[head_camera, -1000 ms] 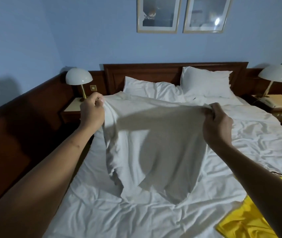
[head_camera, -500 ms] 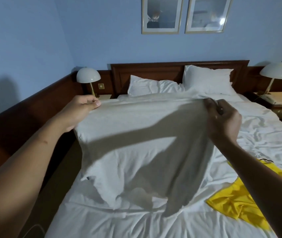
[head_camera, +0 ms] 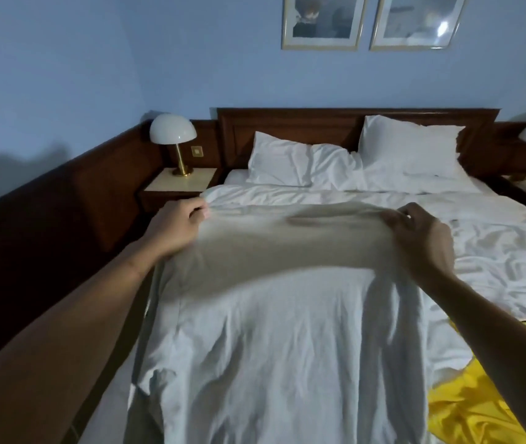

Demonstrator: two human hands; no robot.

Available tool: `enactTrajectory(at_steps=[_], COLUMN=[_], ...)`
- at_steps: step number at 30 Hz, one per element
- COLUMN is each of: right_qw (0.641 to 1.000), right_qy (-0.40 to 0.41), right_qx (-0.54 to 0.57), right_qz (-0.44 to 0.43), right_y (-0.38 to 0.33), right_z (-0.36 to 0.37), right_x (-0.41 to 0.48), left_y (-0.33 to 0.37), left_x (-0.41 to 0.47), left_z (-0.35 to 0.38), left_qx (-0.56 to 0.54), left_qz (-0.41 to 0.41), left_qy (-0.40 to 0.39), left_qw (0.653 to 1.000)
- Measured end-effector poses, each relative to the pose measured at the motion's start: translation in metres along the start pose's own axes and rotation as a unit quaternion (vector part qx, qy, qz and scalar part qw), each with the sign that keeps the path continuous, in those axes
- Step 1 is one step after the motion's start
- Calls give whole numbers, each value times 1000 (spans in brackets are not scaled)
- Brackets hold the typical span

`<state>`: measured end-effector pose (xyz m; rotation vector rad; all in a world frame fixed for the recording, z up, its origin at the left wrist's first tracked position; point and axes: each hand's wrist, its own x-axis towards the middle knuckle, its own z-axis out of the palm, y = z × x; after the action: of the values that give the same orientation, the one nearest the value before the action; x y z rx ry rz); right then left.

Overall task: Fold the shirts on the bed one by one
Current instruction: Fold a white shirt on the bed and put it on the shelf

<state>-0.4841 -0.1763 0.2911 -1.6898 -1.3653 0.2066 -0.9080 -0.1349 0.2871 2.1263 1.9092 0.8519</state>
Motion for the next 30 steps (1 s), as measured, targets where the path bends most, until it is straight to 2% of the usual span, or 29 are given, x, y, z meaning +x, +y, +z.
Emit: enactTrajectory(at_steps=[4,6,11,19,30], right_qw=[995,991,984,973,950], right_qy=[-59,-75,-95,-121,-209], right_qx=[-80,-97,-119,-144,-176], right_qz=[30,45,92,136,151], right_y=[51,74,125,210,331], right_z=[68,103,183,300,435], right_x=[17,25,40,73,81], left_y=[-43,-64,-106,-161,-242], left_x=[32,50,91,136,147], left_z=[72,109,200,327,479], left_qx=[57,71,81,123,138], left_qz=[19,-6,-79,-93,-171], left_qy=[-16,-25,-73,-67,-151], left_qw=[998,997,991,986,964])
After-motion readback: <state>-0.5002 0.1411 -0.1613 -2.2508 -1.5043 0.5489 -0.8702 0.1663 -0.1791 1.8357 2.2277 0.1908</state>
